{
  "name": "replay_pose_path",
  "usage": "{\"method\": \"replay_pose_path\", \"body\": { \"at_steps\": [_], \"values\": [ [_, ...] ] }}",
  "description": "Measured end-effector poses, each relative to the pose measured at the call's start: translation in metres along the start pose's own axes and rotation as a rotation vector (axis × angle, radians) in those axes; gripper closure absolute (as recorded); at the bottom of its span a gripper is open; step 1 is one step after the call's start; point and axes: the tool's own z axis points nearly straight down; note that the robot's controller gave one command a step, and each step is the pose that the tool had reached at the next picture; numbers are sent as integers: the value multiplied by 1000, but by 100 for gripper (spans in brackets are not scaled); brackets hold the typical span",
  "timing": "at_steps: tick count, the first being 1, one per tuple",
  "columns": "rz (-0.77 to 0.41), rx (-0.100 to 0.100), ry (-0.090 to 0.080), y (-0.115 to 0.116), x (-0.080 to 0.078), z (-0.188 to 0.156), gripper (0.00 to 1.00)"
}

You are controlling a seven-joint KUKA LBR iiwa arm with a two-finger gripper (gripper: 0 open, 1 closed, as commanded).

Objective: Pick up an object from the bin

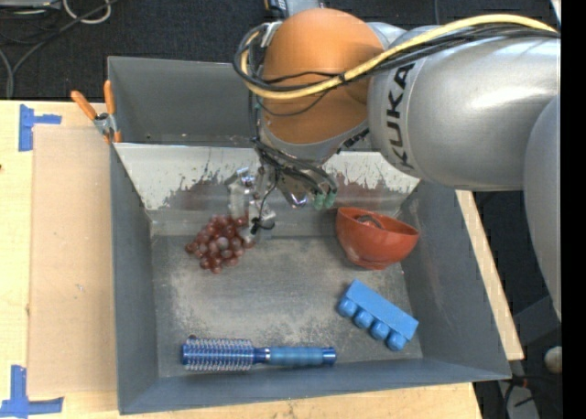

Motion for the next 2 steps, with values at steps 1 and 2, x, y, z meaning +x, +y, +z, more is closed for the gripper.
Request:
{"method": "replay_pose_path", "body": {
  "at_steps": [1, 2],
  "values": [
    [307, -3, 5, 12, 26, -30, 100],
    [280, -3, -5, 10, 27, -28, 100]
  ]
}}
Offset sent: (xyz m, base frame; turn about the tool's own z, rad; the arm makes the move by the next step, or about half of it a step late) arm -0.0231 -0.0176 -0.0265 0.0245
